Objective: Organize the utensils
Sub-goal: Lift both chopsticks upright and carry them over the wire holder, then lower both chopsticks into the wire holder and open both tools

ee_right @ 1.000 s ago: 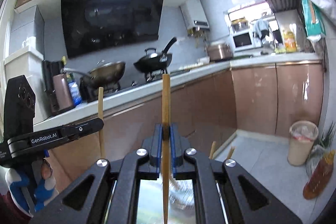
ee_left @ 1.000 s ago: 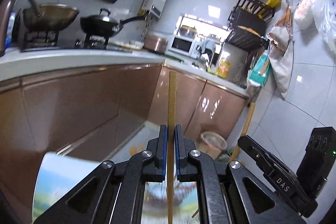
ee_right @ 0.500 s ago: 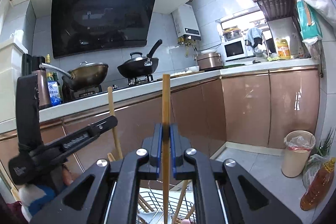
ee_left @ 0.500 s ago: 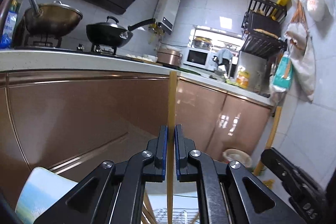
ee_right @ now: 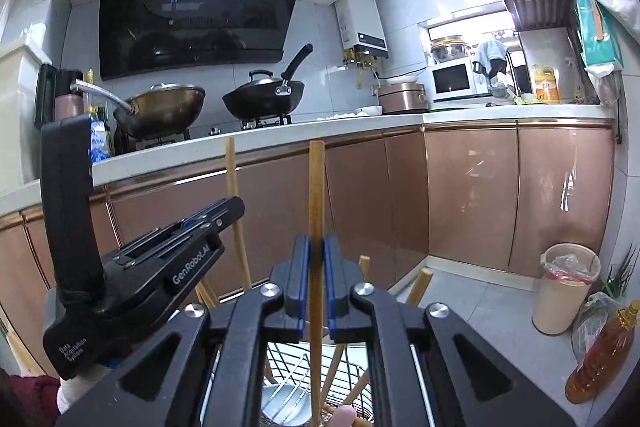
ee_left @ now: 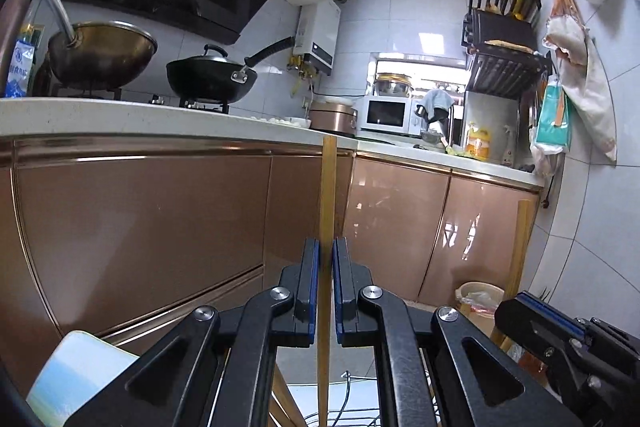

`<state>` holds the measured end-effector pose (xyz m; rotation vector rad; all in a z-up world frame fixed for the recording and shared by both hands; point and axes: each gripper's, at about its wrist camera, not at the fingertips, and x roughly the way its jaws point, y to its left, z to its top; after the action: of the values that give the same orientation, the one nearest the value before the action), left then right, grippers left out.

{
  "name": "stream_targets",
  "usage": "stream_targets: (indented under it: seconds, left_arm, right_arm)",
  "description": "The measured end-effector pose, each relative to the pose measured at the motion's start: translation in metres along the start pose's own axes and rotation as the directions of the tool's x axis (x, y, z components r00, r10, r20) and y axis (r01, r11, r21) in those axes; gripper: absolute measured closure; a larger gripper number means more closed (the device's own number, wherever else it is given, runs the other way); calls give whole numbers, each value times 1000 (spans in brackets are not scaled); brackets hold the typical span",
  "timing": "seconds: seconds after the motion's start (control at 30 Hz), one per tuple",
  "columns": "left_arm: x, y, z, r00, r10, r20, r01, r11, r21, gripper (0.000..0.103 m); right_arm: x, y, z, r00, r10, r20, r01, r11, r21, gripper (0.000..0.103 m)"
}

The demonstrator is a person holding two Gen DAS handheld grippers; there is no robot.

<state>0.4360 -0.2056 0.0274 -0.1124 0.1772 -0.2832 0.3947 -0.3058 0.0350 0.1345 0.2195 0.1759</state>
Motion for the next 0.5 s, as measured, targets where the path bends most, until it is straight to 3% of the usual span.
stream_targets:
  seconds: [0.07,0.33,0.5]
  left_arm:
    - [-1,2,-4,1000,22,20,-22,1000,3,97]
    - [6,15,-21,999,28,-44,-29,999,-23,96]
    - [-1,8,-28,999,26,-37,-25,999,27,95]
  right_arm:
    - [2,1,-5,1000,-2,-13,2,1000,-5,96]
    - [9,-3,-22,999,-17,-33,16,1000,-10,96]
    - [2,-3,-28,999,-21,-27,20,1000,-13,96]
